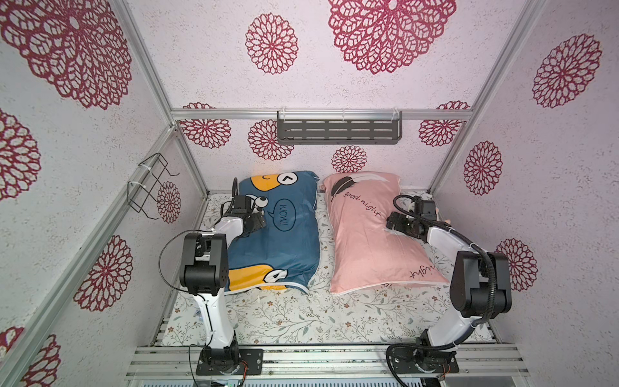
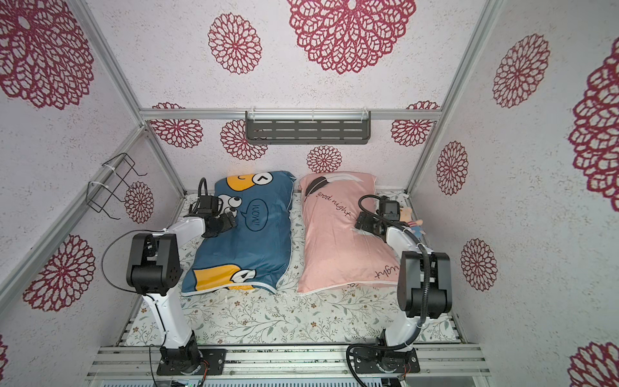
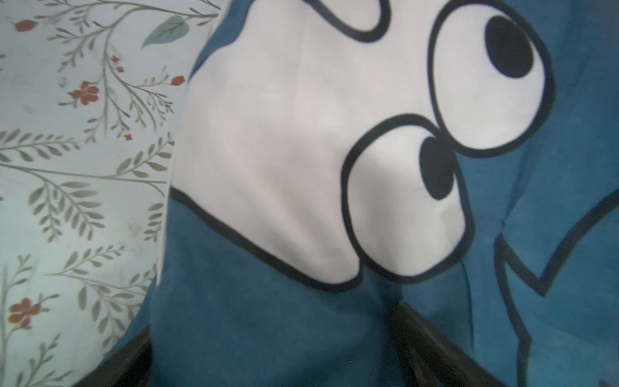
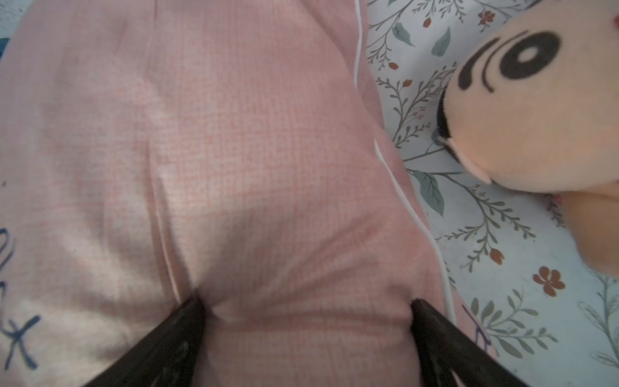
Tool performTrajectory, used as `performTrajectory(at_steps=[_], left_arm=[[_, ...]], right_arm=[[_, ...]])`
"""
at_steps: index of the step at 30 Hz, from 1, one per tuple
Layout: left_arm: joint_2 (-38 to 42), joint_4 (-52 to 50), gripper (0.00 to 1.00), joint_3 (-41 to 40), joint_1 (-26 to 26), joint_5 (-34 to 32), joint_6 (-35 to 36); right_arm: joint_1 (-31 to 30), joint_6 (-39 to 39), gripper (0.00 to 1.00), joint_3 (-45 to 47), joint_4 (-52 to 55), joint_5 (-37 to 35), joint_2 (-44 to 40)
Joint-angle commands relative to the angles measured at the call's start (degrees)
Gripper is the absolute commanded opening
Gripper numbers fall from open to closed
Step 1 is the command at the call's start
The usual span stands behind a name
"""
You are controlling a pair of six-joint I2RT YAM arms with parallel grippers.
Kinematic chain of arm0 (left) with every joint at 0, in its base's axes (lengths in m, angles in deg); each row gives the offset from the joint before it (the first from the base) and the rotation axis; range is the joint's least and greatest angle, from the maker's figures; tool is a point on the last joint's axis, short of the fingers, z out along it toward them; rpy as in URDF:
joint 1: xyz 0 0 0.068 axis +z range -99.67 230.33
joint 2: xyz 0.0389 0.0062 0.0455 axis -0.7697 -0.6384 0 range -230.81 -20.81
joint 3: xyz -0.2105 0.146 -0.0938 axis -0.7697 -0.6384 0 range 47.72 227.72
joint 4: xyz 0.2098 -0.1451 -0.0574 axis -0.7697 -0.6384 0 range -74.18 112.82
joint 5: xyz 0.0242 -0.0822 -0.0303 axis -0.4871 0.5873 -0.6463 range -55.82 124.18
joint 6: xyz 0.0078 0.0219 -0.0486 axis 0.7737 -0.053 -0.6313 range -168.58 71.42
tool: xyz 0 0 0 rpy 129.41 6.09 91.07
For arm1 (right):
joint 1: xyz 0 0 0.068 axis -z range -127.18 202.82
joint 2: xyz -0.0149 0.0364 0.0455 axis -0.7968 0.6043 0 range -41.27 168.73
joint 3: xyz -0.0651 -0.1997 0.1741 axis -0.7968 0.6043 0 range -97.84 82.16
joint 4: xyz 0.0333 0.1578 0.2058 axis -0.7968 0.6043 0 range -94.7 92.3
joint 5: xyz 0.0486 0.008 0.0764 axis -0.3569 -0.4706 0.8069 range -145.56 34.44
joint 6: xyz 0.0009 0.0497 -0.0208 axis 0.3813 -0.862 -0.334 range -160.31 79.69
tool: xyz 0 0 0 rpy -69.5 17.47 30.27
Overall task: Zip up pillowcases
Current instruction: Adjust the pillowcase at the center of the board.
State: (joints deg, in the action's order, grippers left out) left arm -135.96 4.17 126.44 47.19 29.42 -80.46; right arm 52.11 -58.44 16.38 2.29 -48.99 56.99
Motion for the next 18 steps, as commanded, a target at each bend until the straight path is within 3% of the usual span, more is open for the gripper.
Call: performTrajectory(at_steps=[1,8,18], left_arm=[[-1.0,2.5,0.98,-1.6,-4.6,3.1,-1.9],[-0.5,2.8,0.98,-1.1,-8.9,1.6,-2.6],[-3.6,0.5,0.98,6.1,-13.0,4.2,1.1]], right_arm=[[-4.2,-2.1,0.97,2.0,-0.7,2.2,0.3],[-9.0,-3.6,0.97,2.1,-3.8,4.3,1.6],[-15.8,7.4,0.97,-8.6,2.5,8.8,8.7]])
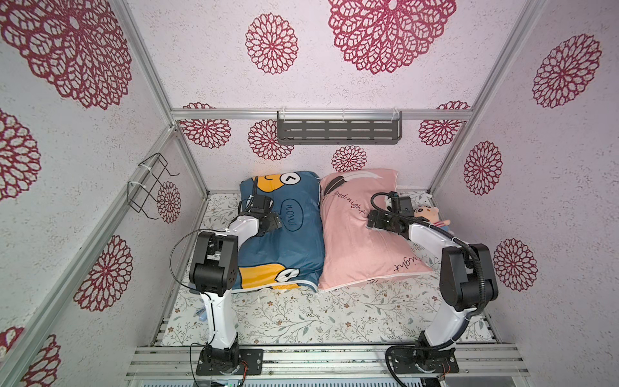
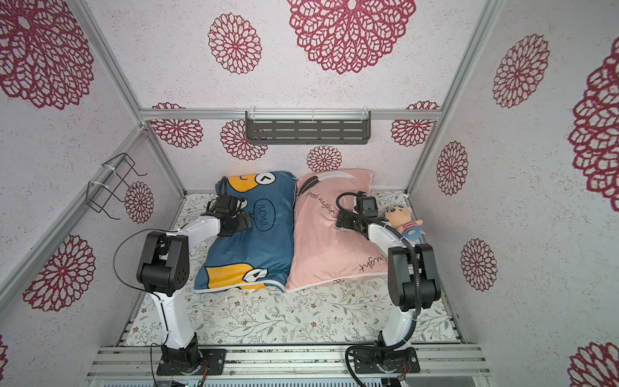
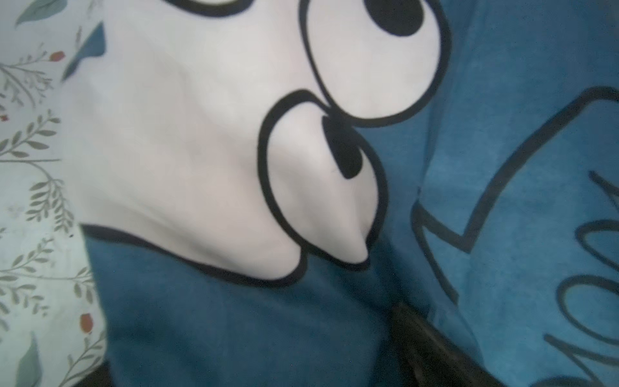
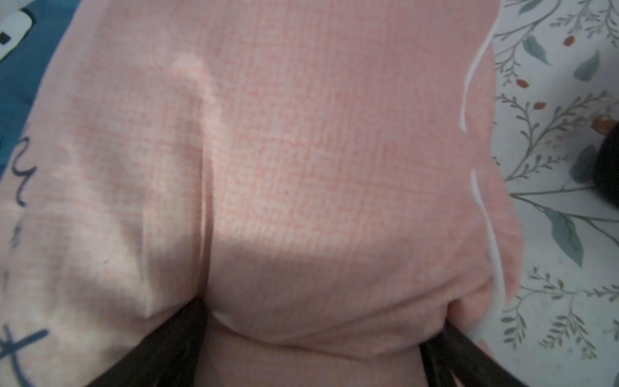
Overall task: Zip up pillowcases
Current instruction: Adjust the pillowcase at the center of the board.
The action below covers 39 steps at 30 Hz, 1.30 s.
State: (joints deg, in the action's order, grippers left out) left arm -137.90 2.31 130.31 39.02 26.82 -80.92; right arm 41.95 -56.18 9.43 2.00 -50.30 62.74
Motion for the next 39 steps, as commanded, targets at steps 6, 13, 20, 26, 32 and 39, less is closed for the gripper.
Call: performTrajectory(at_steps=[6,13,20,26,32,39], left_arm=[[-1.1,0.7,0.98,2.1,-5.1,3.9,4.1],[10.1,0.1,0.98,-1.3,-4.5,-6.4,12.6],[21.9,3.1,0.98,-5.0,-4.3,-17.0,19.8],[32.2,9.3,0.98,-18.2,-0.2,-22.7,20.6],[38.2,22.7,0.98,-37.1,5.7,-27.2,19.0],[36.9,45.3,0.98,-51.9,8.2,-23.7,21.0]], right_arm=[[-5.5,5.6,0.98,0.3,2.1,9.8,2.2],[-4.4,5.8,0.99,3.4,2.2,-7.7,-8.1],[-2.9,9.1,0.99,12.5,-7.2,-20.3,-23.4],[0.2,13.0,0.99,29.7,-20.7,-27.3,-34.3],[2.2,12.9,0.99,45.2,-34.8,-30.3,-35.4],[2.7,11.4,0.99,55.5,-53.1,-31.5,-30.0]])
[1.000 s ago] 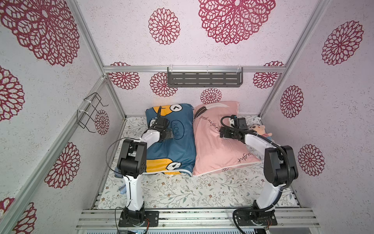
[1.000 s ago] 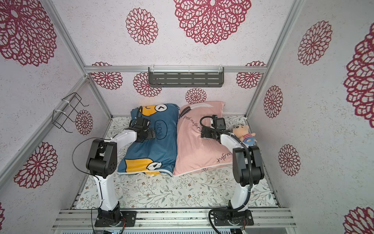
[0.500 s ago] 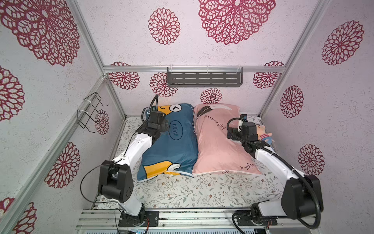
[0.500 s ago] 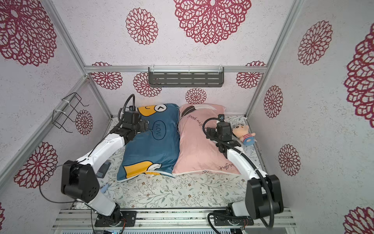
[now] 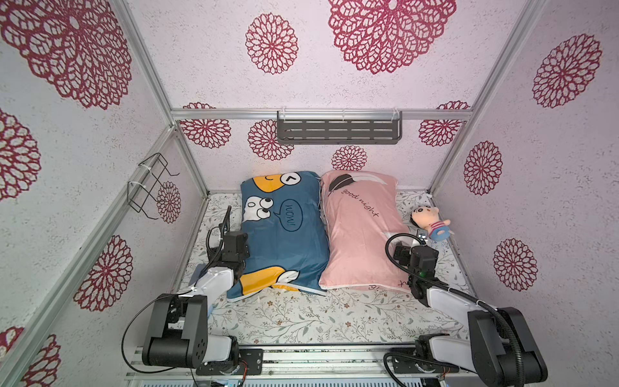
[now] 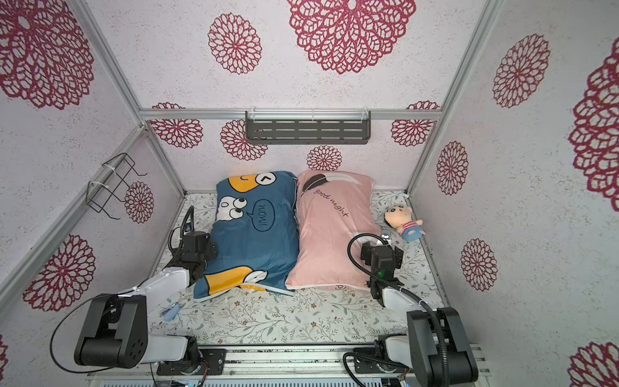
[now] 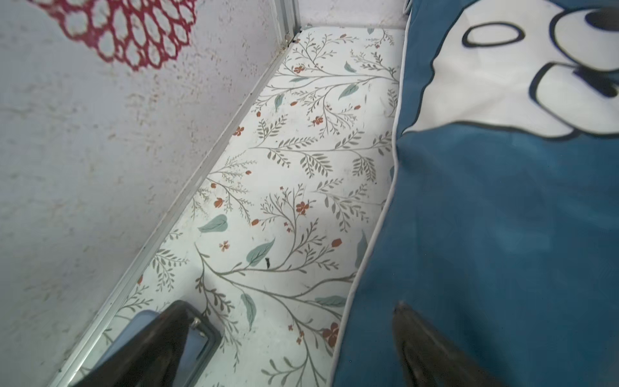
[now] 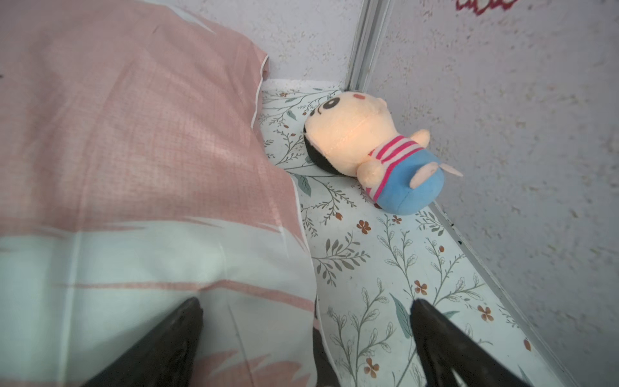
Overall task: Zip up pillowcases
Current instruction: Adjust the pillowcase at the center of the board, then reset both arms
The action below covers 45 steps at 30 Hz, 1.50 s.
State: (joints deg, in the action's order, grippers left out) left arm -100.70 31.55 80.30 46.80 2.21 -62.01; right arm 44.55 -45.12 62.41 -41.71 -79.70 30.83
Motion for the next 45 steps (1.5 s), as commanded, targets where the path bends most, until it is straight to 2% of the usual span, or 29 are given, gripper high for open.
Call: performTrajectory(at_steps=[1,3,5,7,9,11,13,14,15,19,20,21,22,23,24,26,45], left_arm=[[-1.0,18.3,0.98,-2.2,0.5,1.3,2.8],[-2.6,19.4,0.98,-1.1,0.7,3.4,4.2],[-5.5,17.5,0.98,2.1,1.1,2.5,5.3],[-6.3,16.6,0.98,3.0,1.1,3.3,7.4],[-6.2,22.3,0.98,0.7,1.2,2.4,9.6],[-6.6,28.3,0.98,-1.7,2.7,4.3,9.9],[-8.3,32.0,0.98,-2.4,4.4,6.4,9.1],[-8.1,28.9,0.98,-1.5,5.2,7.1,8.0],[-7.7,28.0,0.98,-1.5,6.2,8.4,6.9],[-7.0,36.6,0.98,-7.3,10.1,14.4,2.9],[-9.0,42.3,0.98,-8.9,10.1,14.6,3.5],[-10.1,45.5,0.98,-9.2,9.9,14.2,4.7],[-9.2,42.1,0.98,-8.7,9.9,14.3,4.0],[-8.5,39.2,0.98,-8.1,9.9,14.5,3.4],[-8.9,39.9,0.98,-8.1,10.0,14.2,3.7],[-9.8,42.4,0.98,-8.3,9.9,14.1,4.2],[-9.5,42.1,0.98,-8.5,9.2,12.9,4.5]], right_arm=[[0.1,0.5,0.99,3.2,-11.4,-2.3,2.8],[0.0,0.6,0.99,3.4,-13.2,-2.2,3.2],[-0.1,1.6,0.99,4.6,-18.1,-2.2,4.4],[-0.1,2.4,0.99,3.4,-17.2,-2.0,5.5],[-0.1,4.2,0.99,3.0,-18.7,-2.1,6.6],[-0.1,5.6,0.99,3.7,-22.6,-2.6,8.0],[0.3,6.0,0.99,4.8,-28.9,-2.8,11.9],[0.4,6.8,0.99,5.0,-32.1,-3.1,14.0],[0.9,5.4,0.99,4.1,-27.4,-1.6,12.5],[3.4,4.2,0.99,8.1,-40.6,0.4,17.7],[3.1,3.5,0.99,7.1,-34.5,0.4,15.6],[3.3,3.6,0.99,7.2,-36.9,0.5,16.4],[3.1,4.2,0.99,7.6,-38.5,0.1,17.2],[3.3,3.0,0.99,7.1,-34.5,0.4,15.6],[3.9,3.2,0.99,7.1,-36.8,0.9,16.7],[4.1,2.1,0.99,5.8,-32.6,0.9,15.8],[4.4,2.4,0.99,5.8,-33.3,0.8,16.1]])
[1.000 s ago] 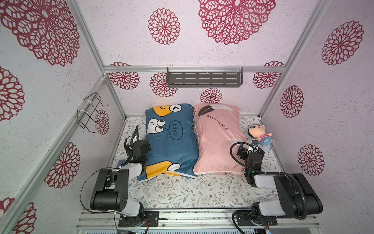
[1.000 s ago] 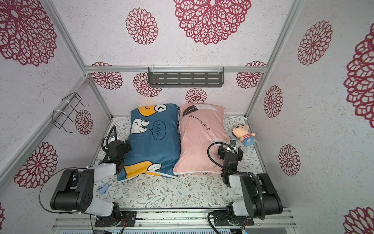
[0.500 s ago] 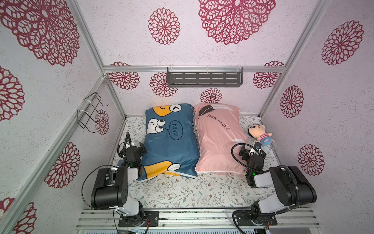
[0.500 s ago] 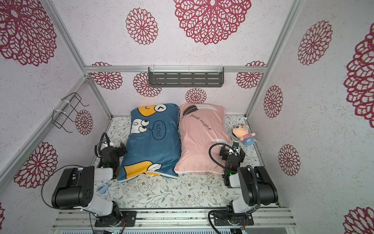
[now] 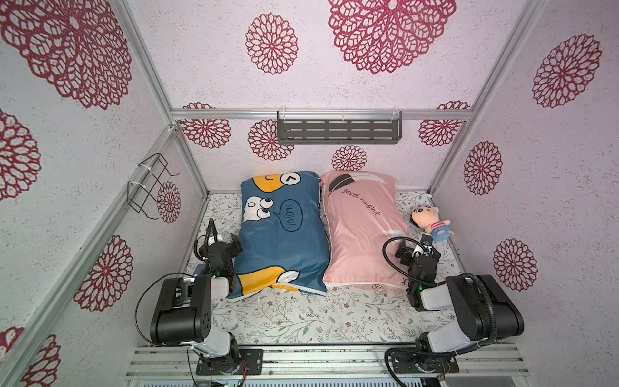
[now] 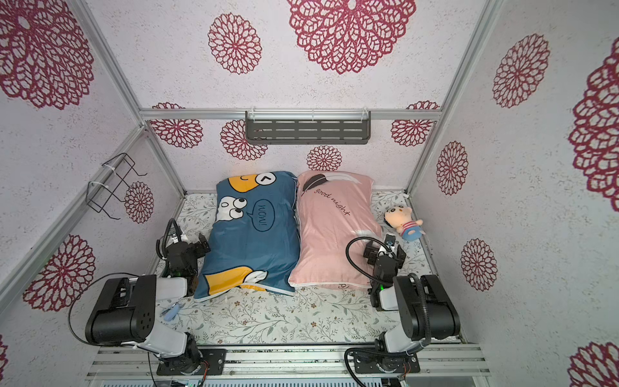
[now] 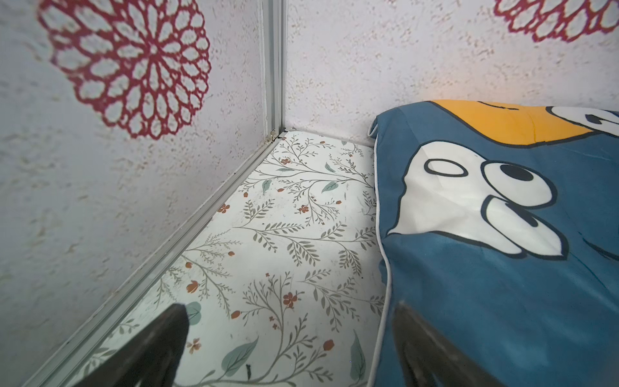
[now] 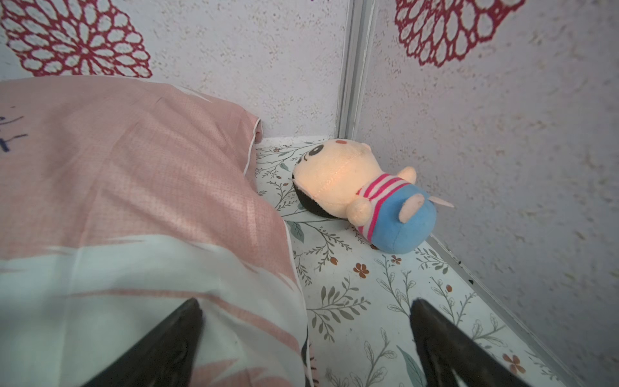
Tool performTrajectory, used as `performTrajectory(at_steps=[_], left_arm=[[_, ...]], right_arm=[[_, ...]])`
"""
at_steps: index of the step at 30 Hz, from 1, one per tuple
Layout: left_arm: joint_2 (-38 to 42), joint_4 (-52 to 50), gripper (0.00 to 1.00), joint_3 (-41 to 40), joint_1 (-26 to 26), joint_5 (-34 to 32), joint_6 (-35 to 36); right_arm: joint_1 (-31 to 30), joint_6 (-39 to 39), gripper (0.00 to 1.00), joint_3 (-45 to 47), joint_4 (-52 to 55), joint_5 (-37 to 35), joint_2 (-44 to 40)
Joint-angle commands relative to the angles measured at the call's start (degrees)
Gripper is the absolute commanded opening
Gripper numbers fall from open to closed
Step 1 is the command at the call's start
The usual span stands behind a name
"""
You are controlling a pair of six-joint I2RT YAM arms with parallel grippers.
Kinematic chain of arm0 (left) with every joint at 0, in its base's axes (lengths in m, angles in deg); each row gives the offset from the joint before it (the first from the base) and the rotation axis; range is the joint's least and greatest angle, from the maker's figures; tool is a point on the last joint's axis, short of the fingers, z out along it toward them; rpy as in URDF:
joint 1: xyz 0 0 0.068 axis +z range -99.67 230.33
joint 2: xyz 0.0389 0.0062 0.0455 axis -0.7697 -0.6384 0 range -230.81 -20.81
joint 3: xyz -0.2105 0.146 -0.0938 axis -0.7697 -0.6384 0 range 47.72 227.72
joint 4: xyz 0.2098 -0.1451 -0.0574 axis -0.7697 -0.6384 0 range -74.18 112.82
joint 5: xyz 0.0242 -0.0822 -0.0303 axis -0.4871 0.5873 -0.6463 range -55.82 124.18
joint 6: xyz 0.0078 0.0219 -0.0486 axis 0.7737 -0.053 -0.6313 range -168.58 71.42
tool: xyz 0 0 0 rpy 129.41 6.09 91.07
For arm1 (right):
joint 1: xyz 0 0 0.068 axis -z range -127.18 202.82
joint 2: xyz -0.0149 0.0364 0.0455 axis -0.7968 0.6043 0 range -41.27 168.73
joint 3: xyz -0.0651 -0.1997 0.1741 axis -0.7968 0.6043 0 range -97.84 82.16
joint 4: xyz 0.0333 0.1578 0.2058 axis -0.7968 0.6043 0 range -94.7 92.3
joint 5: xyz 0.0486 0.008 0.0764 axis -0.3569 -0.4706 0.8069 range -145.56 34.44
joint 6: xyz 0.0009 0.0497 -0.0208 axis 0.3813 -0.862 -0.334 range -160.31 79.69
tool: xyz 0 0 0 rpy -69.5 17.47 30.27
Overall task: Zip up pillowcases
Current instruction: Reset both arms
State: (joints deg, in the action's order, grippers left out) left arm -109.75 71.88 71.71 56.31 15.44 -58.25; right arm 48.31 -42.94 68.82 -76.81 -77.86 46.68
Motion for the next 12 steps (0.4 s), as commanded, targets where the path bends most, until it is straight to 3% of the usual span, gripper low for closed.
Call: performTrajectory(at_steps=[1,12], left_arm=[[-0.4,1.7,0.98,0.1,-0.3,-0.2,0.7],[-0.3,1.9,0.98,0.0,-0.3,-0.2,0.7]], right_arm=[[0.6,0.1,0.99,-0.6,1.8,-1.0,0.2],[0.6,0.3,0.99,-0.5,1.5,-1.2,0.2]])
